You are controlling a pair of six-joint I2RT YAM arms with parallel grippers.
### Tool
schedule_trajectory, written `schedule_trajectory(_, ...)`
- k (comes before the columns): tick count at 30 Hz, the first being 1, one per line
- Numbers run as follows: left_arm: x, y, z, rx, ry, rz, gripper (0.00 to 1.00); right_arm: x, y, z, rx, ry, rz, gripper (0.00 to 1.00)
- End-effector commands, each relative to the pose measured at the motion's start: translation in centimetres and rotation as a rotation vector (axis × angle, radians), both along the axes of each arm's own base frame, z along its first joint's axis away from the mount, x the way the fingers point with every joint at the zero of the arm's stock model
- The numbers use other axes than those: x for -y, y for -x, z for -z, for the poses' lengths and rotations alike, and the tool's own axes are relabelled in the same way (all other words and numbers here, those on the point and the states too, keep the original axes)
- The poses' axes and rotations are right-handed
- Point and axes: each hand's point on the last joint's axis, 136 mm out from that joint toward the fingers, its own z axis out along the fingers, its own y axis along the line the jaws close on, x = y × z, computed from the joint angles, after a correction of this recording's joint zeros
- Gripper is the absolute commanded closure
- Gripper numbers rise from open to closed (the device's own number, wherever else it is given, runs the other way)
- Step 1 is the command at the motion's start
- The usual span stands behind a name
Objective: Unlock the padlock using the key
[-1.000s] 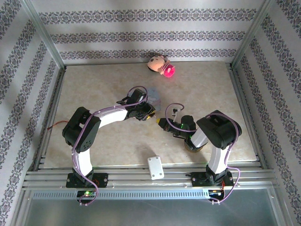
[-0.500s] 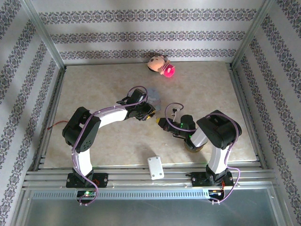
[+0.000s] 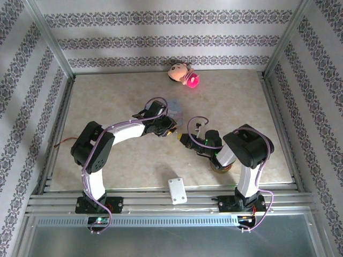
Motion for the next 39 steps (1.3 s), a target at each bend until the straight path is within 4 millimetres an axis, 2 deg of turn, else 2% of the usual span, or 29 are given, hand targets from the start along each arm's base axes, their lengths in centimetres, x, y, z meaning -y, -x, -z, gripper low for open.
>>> schedule_trajectory(1, 1.3, -0.7, -2.0, 0.02, 0.085, 0.004, 0.97, -0.4, -0.2, -0.2, 0.036, 0.003, -0.001, 1.0)
schedule_trajectory(6, 1.3, -0.6, -1.8, 0.016, 0.083, 0.005, 0.97, -0.4, -0.2, -0.1, 0.035, 0.001, 0.0, 1.0)
schedule_trajectory(14, 1.3, -0.4, -1.4, 0.008, 0.074, 0.016, 0.97, -0.8, -1.0, -1.3, 0.044, -0.033, 0.014, 1.0)
schedule_trajectory(19, 1.3, -0.3, -1.2, 0.004, 0.065, 0.027, 0.97, -0.9, -1.5, -0.9, -0.013, -0.047, 0.033, 1.0)
schedule_trajectory(29, 1.7, -0.4, -1.0, 0.01, 0.056, 0.047, 0.97, -1.9, -1.0, 0.2, -0.145, -0.063, 0.03, 1.0)
schedule_trajectory(39, 1.9, 0.4, -0.8, 0.004, 0.029, 0.112, 0.97, -1.9, -1.5, -1.6, -0.189, -0.086, 0.018, 1.0)
